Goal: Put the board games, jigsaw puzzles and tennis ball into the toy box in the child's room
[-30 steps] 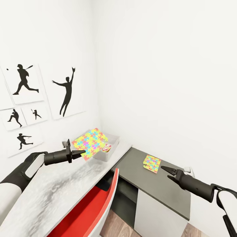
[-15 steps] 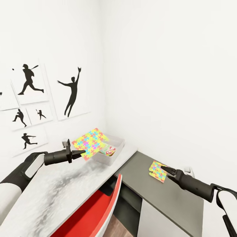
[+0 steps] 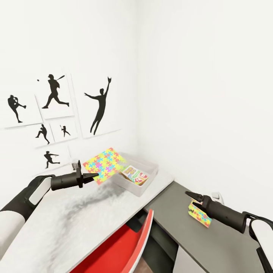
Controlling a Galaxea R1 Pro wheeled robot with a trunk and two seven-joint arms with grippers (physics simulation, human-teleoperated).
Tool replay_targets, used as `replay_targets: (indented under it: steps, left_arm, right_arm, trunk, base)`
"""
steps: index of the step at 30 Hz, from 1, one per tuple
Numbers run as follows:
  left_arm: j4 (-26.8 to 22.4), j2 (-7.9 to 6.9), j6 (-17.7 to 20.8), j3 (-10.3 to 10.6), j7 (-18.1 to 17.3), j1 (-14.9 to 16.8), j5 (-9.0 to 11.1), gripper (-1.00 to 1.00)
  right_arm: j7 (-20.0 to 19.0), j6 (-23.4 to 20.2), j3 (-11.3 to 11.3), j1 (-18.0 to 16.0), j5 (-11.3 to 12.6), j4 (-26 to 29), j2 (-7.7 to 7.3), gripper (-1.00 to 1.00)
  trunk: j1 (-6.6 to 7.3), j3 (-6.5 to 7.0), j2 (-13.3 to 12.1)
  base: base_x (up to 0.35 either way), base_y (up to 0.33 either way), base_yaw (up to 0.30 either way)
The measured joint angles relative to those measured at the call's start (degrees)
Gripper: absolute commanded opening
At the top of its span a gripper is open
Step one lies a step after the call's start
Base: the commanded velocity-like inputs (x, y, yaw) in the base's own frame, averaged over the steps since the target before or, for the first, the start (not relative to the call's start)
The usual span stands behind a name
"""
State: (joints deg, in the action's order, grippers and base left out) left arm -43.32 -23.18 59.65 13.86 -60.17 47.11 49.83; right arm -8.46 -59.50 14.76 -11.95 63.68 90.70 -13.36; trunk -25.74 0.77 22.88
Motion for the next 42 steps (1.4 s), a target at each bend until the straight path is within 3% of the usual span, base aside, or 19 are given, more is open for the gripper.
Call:
replay_targets:
  steps: [11, 25, 42]
  left_arm:
    - [0.0, 0.01, -0.03, 0.0, 0.08, 0.02, 0.04, -1.0]
    - [0.03, 0.02, -0.07, -0.03, 0.08, 0.03, 0.04, -1.0]
    - [0.02, 0.02, -0.06, -0.08, 0.03, -0.02, 0.06, -1.0]
  right_arm:
    - [-0.16, 0.03, -0.51, 0.02, 0.01, 0.01, 0.0, 1.0]
    - [-0.5, 0.08, -0.68, 0.02, 0.0, 0.02, -0.01, 1.0]
    - [-0.61, 0.08, -0.68, 0.02, 0.01, 0.02, -0.01, 1.0]
  trunk:
    - [0.01, -0.08, 0.0]
    - [0.0, -0.1, 0.0]
    - [-0.01, -0.1, 0.0]
  base:
    - [0.182, -0.059, 0.234]
    - [0.206, -0.054, 0.01]
    - [0.023, 0.0, 0.0]
